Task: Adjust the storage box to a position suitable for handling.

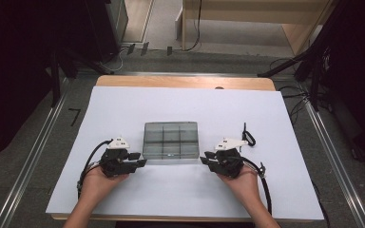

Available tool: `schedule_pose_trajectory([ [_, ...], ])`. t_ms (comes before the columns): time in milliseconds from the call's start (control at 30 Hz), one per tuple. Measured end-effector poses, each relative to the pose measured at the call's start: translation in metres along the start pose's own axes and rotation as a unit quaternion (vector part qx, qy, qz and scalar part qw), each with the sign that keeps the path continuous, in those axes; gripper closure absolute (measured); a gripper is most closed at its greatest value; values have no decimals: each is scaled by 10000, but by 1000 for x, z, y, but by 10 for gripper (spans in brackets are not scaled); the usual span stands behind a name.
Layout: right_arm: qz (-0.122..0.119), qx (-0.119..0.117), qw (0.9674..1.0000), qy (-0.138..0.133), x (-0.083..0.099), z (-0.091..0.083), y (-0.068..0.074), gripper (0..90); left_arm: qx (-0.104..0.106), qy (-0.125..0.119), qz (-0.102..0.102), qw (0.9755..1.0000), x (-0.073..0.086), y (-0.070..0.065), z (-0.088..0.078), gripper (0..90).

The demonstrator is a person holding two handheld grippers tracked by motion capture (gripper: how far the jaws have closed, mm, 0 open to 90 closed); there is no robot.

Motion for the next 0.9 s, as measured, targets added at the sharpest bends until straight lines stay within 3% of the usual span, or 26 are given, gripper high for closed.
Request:
schedule_pose_trajectory([
  [200, -27, -15, 10000, 26, 1, 3, 2, 764, -8, -24, -35, 10000, -1, 3, 3, 675],
  [900, -23, -27, 10000, 82, 1, 12, 6, 808, -1, -63, -65, 10000, -3, 3, 4, 703],
])
Point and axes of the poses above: each handheld gripper's, and its own axes: z roughly forward along the jaws, x roughly out of its underside, y roughly to its left, the point moved 6 cm from there along z, roughly forward along the jaws, and after that the axes turned 15 degrees about -y, right-handed, at the moved point
